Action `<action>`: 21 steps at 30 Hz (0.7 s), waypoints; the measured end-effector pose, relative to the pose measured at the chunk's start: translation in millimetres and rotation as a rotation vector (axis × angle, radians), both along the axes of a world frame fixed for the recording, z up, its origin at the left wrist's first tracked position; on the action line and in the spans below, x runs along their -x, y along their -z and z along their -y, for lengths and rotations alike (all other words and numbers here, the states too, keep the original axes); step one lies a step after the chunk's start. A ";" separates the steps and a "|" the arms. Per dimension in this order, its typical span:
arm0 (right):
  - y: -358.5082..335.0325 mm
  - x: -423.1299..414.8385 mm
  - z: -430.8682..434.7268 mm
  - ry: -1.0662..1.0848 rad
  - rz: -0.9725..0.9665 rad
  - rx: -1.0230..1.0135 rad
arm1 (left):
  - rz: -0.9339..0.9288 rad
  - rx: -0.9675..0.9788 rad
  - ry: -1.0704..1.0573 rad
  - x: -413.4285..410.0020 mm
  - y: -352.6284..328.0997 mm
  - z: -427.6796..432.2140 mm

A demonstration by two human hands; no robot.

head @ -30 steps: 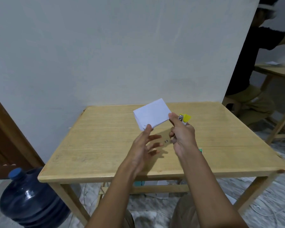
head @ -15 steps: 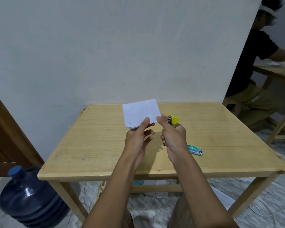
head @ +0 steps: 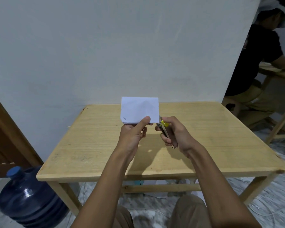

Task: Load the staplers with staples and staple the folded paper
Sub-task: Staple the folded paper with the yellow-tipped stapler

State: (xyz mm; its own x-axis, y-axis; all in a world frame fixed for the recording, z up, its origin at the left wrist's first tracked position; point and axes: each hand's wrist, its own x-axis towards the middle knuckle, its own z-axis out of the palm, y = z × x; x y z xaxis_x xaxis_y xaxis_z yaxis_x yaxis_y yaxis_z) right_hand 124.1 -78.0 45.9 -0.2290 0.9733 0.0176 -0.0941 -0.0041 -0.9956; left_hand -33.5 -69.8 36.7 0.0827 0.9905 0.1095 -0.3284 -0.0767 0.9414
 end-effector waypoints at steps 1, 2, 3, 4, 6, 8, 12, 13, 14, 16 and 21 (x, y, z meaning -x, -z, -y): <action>-0.8 -0.4 -1.2 -0.020 0.002 -0.013 | -0.013 -0.007 0.013 0.6 0.3 0.1; -1.5 -0.5 -2.2 -0.030 0.007 -0.019 | -0.020 -0.016 0.026 1.1 0.1 0.7; -2.4 -0.3 -2.8 -0.037 0.013 -0.018 | -0.023 -0.024 0.037 1.5 -0.3 1.0; -2.9 0.0 -3.3 -0.041 0.017 -0.013 | -0.025 -0.031 0.045 2.2 -0.9 1.2; -3.7 0.5 -2.9 -0.050 0.020 -0.004 | -0.038 -0.042 0.040 3.6 -2.2 0.9; -3.1 0.9 -2.3 -0.060 0.031 0.003 | -0.044 -0.046 0.026 4.4 -3.4 1.0; -1.0 2.2 -1.3 -0.072 0.049 0.022 | -0.040 -0.029 -0.002 3.3 -5.4 1.7; -0.4 2.3 -1.4 -0.072 0.037 0.025 | -0.047 -0.022 -0.017 2.7 -6.0 2.0; -0.1 2.0 -1.0 -0.076 0.022 0.025 | -0.061 -0.017 -0.037 2.4 -7.1 2.8; 0.0 1.2 -0.4 -0.093 -0.003 0.024 | -0.119 -0.027 -0.081 2.1 -7.8 2.9; 0.1 -0.6 -1.2 -0.084 -0.005 0.022 | -0.257 -0.119 -0.062 -0.2 -13.8 10.8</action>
